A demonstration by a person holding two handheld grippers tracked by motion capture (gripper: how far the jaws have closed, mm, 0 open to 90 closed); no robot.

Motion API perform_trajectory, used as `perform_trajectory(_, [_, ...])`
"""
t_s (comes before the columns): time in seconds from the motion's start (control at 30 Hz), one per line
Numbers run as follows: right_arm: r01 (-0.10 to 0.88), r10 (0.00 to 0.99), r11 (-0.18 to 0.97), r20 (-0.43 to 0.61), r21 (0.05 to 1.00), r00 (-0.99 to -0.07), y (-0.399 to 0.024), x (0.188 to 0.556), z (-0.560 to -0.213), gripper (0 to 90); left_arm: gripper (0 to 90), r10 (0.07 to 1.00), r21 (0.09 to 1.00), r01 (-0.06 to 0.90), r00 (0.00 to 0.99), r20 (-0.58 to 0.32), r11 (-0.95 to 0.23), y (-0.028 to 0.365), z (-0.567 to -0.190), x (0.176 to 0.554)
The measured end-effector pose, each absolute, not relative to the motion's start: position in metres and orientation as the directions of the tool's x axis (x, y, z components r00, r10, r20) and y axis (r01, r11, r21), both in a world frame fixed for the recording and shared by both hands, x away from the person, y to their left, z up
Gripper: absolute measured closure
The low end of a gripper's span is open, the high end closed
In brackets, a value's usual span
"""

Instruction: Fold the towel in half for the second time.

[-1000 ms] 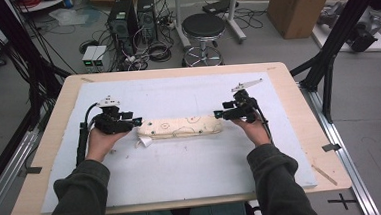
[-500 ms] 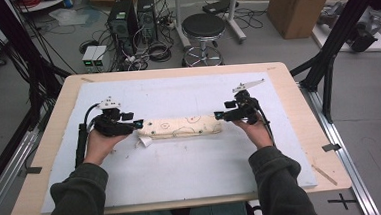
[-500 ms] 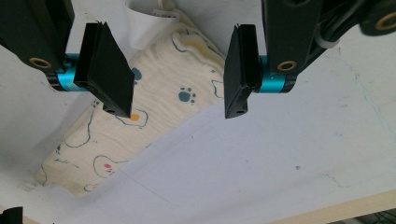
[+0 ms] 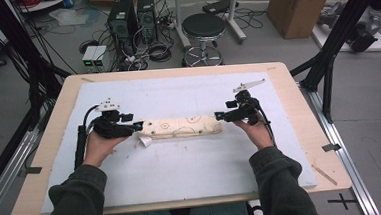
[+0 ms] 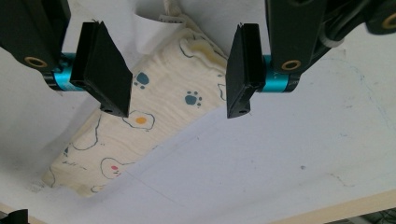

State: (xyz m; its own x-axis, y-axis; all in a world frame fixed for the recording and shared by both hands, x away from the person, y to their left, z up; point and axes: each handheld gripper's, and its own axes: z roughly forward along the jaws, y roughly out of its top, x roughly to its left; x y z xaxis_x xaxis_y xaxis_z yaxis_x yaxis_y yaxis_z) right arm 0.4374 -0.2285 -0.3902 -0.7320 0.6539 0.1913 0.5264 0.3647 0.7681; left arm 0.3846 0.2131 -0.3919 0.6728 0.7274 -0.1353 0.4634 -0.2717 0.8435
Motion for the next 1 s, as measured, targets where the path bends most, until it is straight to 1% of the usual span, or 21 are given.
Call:
perform_trajectory(0.3, [0.513,0.651,0.368,0.179,0.775,-0.738,-0.230,0.432,-0.385,18.9,40.2,0.720,0.852,0.450,0.681,-0.134,-0.267,0.217,-0.390,0.378])
perform_trajectory(0.67, [0.498,0.654,0.367,0.163,0.785,-0.739,-0.234,0.423,-0.377,16.4,35.6,0.716,0.859,0.433,0.687,-0.119,-0.273,0.220,-0.384,0.367])
perform_trajectory(0.83, [0.496,0.662,0.354,0.162,0.793,-0.732,-0.238,0.417,-0.375,14.5,33.6,0.713,0.864,0.415,0.695,-0.098,-0.286,0.220,-0.380,0.360])
perform_trajectory(1.0, [0.486,0.667,0.345,0.155,0.803,-0.729,-0.244,0.411,-0.378,14.5,33.0,0.714,0.870,0.402,0.695,-0.087,-0.285,0.221,-0.376,0.356])
